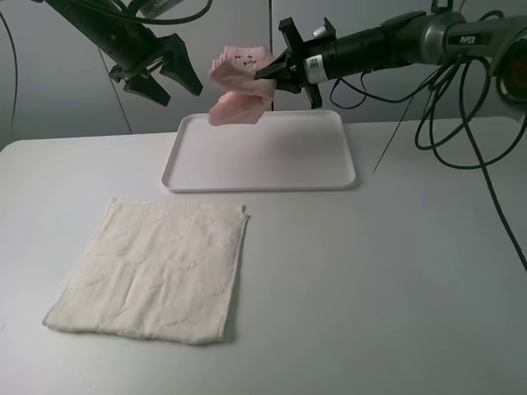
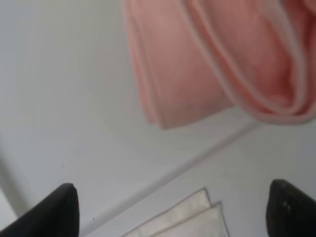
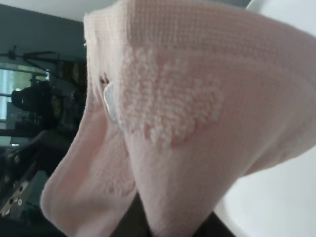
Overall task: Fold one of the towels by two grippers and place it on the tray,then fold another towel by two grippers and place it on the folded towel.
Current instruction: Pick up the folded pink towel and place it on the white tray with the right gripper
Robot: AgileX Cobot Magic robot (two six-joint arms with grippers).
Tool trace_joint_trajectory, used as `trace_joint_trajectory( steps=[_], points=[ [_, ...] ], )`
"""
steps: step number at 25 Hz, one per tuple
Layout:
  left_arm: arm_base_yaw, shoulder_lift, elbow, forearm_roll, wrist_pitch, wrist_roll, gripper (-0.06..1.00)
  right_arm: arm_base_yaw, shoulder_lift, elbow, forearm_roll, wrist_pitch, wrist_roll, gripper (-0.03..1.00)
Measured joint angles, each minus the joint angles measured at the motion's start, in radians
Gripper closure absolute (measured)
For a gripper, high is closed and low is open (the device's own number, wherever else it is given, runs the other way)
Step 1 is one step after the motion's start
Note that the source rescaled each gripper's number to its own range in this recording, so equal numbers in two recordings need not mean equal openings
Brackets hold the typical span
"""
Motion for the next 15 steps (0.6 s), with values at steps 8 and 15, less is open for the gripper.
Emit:
trace_joint_trajectory(
  steps=[8, 15],
  points=[
    [0.000, 0.000, 0.000, 0.024, 0.000, 0.002, -0.03, 0.004, 0.094, -0.002, -0.274, -0.073, 0.012, 0.88],
    [0.000, 0.000, 0.000, 0.026, 0.000, 0.004, -0.03, 0.008, 0.102, -0.002, -0.398, -0.109, 0.111, 0.63]
  ],
)
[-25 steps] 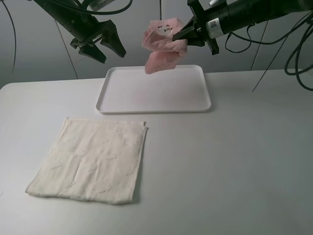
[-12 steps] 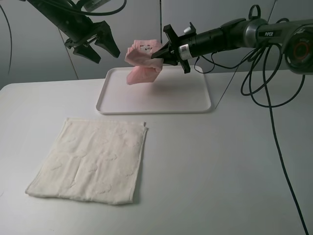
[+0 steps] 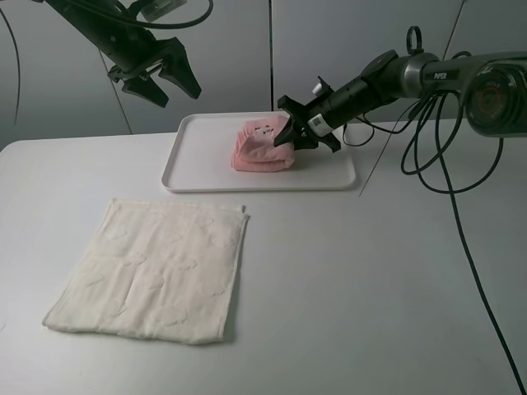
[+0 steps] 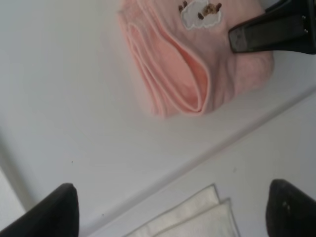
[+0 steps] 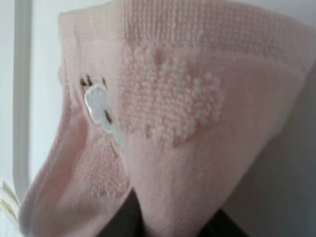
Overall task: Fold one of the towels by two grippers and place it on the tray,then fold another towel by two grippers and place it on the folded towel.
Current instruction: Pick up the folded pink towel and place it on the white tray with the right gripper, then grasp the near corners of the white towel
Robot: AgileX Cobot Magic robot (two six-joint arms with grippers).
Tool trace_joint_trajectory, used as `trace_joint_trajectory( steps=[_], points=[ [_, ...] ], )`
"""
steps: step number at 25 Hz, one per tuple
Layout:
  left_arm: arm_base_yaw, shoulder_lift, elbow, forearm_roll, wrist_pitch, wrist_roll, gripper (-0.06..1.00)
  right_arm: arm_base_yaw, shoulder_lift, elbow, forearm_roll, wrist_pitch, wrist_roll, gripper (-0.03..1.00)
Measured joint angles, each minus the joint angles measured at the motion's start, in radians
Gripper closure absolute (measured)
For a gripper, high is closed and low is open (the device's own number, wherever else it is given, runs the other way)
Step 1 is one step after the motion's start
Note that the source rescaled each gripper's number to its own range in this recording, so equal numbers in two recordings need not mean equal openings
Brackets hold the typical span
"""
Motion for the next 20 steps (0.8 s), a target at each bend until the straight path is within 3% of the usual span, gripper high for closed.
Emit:
trace_joint_trajectory(
  steps=[3, 5, 6, 10, 16, 20],
  points=[
    [0.000, 0.000, 0.000, 0.002, 0.000, 0.000, -0.03, 0.002, 0.000, 0.000, 0.029, 0.021, -0.006, 0.21],
    [0.000, 0.000, 0.000, 0.002, 0.000, 0.000, -0.03, 0.002, -0.005, -0.001, 0.035, 0.042, -0.029, 0.04],
    [0.000, 0.000, 0.000, 0.002, 0.000, -0.002, -0.03, 0.002, -0.016, -0.001, 0.030, 0.049, -0.042, 0.00],
    [0.000, 0.000, 0.000, 0.002, 0.000, -0.017, -0.03, 0.002, -0.102, -0.001, -0.095, 0.059, -0.039, -0.03],
    [0.000, -0.019, 0.002, 0.027, 0.000, -0.024, -0.03, 0.005, -0.281, -0.001, -0.468, 0.089, 0.017, -0.03],
    [0.000, -0.086, 0.016, 0.080, -0.002, -0.013, -0.03, 0.005, -0.376, -0.001, -0.588, 0.155, 0.023, -0.03]
  ],
)
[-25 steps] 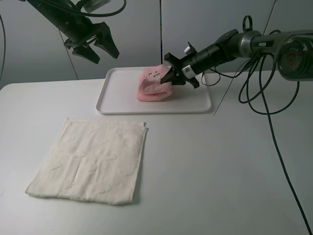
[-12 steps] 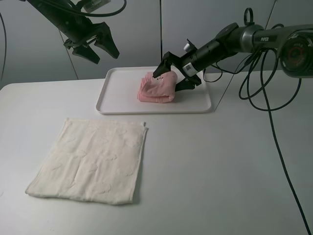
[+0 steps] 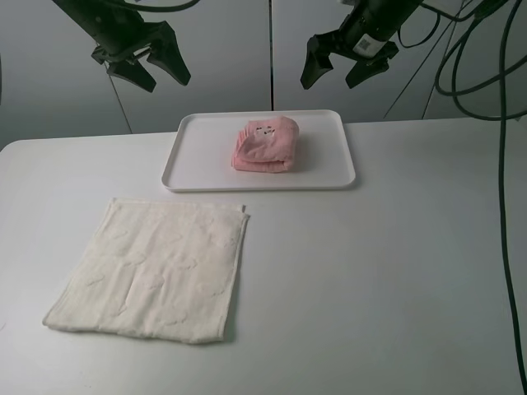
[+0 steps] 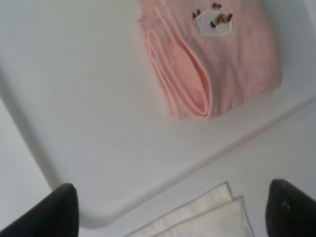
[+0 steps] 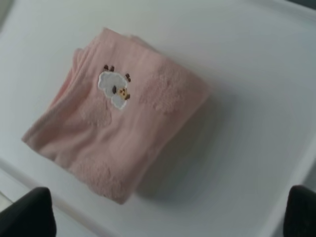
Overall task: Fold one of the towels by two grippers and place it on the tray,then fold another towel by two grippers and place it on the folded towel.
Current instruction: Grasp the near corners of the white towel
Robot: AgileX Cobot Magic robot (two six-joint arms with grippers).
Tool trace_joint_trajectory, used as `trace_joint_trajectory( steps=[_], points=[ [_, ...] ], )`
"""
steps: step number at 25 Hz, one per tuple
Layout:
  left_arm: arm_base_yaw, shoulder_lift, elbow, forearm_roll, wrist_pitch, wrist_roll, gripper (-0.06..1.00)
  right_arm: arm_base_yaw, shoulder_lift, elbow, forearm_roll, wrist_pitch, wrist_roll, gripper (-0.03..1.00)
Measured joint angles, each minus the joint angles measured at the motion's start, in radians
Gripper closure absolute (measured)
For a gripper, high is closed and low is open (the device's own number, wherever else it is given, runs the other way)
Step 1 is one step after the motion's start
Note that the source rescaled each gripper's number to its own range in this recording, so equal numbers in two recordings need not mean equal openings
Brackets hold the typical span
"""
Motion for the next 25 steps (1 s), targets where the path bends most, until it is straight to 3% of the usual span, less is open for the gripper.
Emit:
trace_joint_trajectory(
  steps=[5, 8, 13, 18, 25],
  points=[
    [0.005, -0.141, 0.151, 0.029, -0.002, 0.136, -0.03, 0.001, -0.050, 0.002, -0.003, 0.095, 0.026, 0.02],
    [0.022, -0.240, 0.283, 0.056, 0.000, 0.217, -0.03, 0.015, -0.097, 0.087, 0.033, 0.097, 0.022, 0.04],
    [0.052, -0.444, 0.525, 0.197, -0.002, 0.417, -0.03, 0.096, -0.257, 0.416, 0.049, -0.027, -0.025, 0.04],
    [0.052, -0.585, 0.797, 0.268, -0.040, 0.659, -0.03, 0.253, -0.380, 0.653, 0.020, -0.073, -0.100, 0.04],
    [0.052, -0.624, 1.132, 0.307, -0.225, 0.856, -0.03, 0.534, -0.389, 0.742, -0.190, -0.078, -0.145, 0.04]
  ],
)
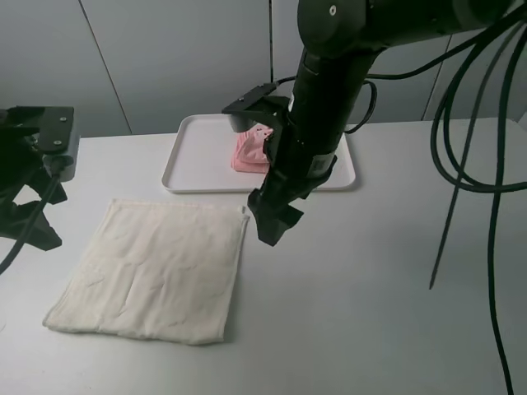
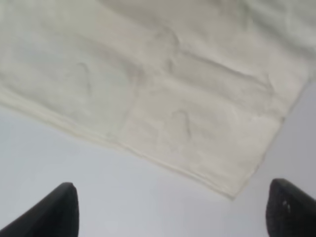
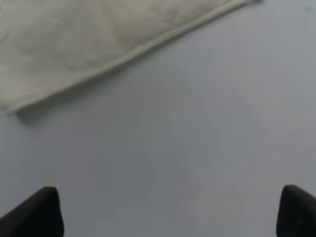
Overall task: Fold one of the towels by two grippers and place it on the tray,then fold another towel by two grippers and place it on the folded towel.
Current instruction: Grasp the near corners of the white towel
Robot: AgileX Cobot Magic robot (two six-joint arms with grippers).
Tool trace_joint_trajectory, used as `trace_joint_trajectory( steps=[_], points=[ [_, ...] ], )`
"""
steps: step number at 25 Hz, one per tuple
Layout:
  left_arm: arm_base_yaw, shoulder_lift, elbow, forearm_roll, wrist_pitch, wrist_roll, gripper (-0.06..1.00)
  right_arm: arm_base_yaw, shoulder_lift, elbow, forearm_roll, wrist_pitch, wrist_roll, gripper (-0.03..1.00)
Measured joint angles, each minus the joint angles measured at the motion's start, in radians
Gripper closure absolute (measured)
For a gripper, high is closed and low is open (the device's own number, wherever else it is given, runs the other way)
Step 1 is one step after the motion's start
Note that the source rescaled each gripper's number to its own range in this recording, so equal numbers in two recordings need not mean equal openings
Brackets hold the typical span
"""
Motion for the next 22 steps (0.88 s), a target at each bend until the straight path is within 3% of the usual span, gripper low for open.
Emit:
trace_joint_trajectory(
  steps=[4, 10, 16, 22],
  points=[
    [-0.032, -0.003, 0.149, 0.081, -0.131, 0.030, -0.03, 0.106, 0.004, 0.000, -0.011, -0.014, -0.116, 0.04],
    [-0.094, -0.006, 0.339, 0.193, -0.252, 0.045, -0.03, 0.225, 0.014, 0.000, -0.013, -0.111, -0.152, 0.04],
    [-0.098, -0.007, 0.416, 0.262, -0.294, 0.041, -0.03, 0.307, 0.062, 0.000, -0.014, -0.130, -0.154, 0.04],
    [-0.098, -0.007, 0.464, 0.298, -0.412, 0.041, -0.03, 0.346, 0.112, 0.000, -0.005, -0.135, -0.154, 0.04]
  ],
)
